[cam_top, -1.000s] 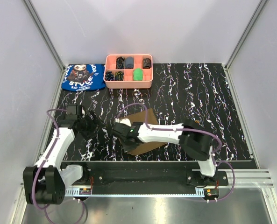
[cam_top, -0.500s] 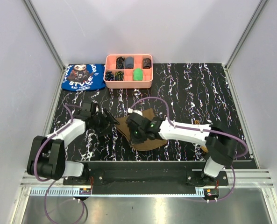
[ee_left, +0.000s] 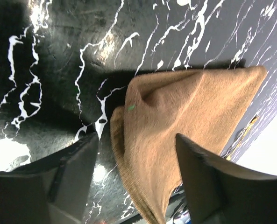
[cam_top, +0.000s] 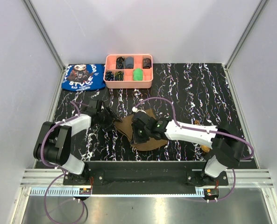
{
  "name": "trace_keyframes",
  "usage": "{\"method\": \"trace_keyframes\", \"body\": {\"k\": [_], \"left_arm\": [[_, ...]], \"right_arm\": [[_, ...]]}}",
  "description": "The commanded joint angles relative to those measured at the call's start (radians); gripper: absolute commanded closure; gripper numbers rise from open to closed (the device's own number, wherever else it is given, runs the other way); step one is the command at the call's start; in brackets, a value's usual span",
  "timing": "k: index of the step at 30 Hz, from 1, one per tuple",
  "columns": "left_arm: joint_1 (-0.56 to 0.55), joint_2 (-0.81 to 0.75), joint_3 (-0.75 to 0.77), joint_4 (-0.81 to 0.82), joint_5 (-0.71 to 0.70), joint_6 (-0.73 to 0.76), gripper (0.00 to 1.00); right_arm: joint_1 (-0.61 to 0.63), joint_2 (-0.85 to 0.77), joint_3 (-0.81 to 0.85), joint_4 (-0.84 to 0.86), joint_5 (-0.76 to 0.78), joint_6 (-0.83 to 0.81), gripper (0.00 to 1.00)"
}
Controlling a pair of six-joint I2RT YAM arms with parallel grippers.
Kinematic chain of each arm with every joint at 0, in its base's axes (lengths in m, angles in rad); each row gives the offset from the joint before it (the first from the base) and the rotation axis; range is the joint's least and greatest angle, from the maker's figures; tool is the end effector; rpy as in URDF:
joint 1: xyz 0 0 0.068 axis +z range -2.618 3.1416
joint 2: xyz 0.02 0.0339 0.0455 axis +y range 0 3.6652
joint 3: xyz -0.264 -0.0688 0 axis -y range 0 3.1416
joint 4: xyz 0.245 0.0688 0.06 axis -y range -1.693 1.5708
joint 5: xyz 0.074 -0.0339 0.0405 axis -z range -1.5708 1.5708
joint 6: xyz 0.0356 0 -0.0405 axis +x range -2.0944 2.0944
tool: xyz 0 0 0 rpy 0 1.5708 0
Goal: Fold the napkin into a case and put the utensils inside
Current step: Pick up the lower triangle-folded napkin from the center of the board, then fold the lower triangle-folded napkin at the center of the board.
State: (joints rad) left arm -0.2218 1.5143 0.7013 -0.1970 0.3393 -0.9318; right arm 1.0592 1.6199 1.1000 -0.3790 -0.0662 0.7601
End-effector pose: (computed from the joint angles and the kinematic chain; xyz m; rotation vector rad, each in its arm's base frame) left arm 0.2650 -0.0719 0.1493 -0.8245 2.6125 -0.8226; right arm 0.1661 0.3007 0.2218 -0.4283 2.6354 0.7901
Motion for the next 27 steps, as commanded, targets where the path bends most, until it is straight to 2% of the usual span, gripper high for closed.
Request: {"method": "trace_keyframes", "body": {"k": [1,3,4,8,11,16,21,27], "left_arm": [[-0.002,0.032,0.044,0.07,-0.034,-0.009,0.51],[-0.002,0.04,0.067,0.062,-0.034,0.01,0.64],[-0.002,0.037,0.073,0.045,-0.046,0.019,0.78],[-0.008,-0.009,0.112,-0.019,-0.095,0.051,0.92],[-0.042,-0.039,0.168,-0.117,-0.178,0.097,0.98],[-0.171,-0.016,0.302,-0.286,-0.385,0.126,1.0],[-0.28,0.07,0.411,-0.412,-0.554,0.084,1.0],[-0.349,0.205,0.61,-0.547,-0.687,-0.021,1.0]], "right_arm": [[-0.016,-0.078,-0.031,0.058,-0.026,0.011,1.0],[-0.018,-0.089,-0.045,0.063,-0.032,0.016,1.0],[-0.018,-0.101,-0.061,0.071,-0.035,0.016,1.0],[-0.018,-0.14,-0.155,0.139,-0.085,0.044,1.0],[-0.019,-0.15,-0.251,0.236,-0.139,0.073,1.0],[-0.047,-0.158,-0.44,0.476,-0.23,0.151,1.0],[-0.103,-0.167,-0.574,0.621,-0.303,0.22,1.0],[-0.169,-0.247,-0.673,0.657,-0.365,0.258,1.0]]}}
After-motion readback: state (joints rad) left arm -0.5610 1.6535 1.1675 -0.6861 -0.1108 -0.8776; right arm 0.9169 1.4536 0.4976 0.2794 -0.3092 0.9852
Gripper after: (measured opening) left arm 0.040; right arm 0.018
